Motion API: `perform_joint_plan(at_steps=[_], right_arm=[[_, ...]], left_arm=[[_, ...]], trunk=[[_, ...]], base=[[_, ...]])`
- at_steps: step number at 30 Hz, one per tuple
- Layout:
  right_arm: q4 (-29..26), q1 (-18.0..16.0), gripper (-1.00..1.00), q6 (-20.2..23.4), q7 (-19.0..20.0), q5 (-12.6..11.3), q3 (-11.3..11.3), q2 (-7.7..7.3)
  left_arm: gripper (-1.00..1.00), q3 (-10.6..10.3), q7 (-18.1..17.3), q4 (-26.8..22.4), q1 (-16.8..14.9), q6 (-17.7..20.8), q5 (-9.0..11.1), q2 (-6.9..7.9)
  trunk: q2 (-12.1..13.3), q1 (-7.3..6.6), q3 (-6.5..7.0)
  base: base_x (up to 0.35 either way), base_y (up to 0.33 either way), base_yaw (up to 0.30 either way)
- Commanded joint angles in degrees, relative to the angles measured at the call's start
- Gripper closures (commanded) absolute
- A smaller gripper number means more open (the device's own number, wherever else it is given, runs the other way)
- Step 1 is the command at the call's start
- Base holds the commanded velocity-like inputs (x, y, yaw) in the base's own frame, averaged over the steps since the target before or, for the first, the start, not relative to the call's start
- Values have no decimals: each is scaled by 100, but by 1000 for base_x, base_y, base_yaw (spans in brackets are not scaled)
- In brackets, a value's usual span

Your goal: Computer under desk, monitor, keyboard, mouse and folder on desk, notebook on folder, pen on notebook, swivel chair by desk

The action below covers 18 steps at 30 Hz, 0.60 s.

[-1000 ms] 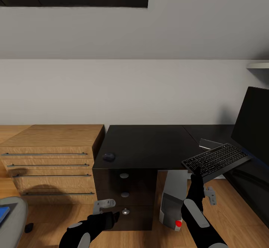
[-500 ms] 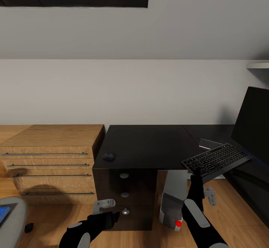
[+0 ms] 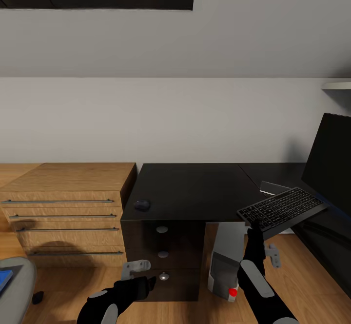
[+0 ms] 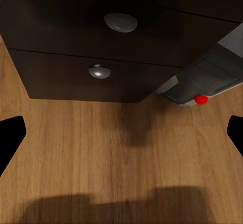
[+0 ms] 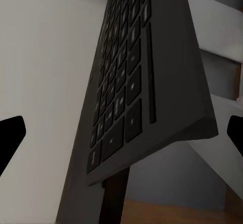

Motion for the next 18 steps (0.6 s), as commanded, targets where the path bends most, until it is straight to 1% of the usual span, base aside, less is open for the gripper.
perform_joint_plan(at_steps=[1,18], right_arm=[[3,-7,-100,-22,50,-63,13,-2],[3,-4,-100,-20,49,-61,13,-2]], left_arm=[[-100,-3,53,-6,-4,19,58,0],[-100,-4,53,-6,-2,24,59,3]], trunk=[[-3,-1,-6],[-3,-1,-6]], base=[[0,0,0],[24,12,0]])
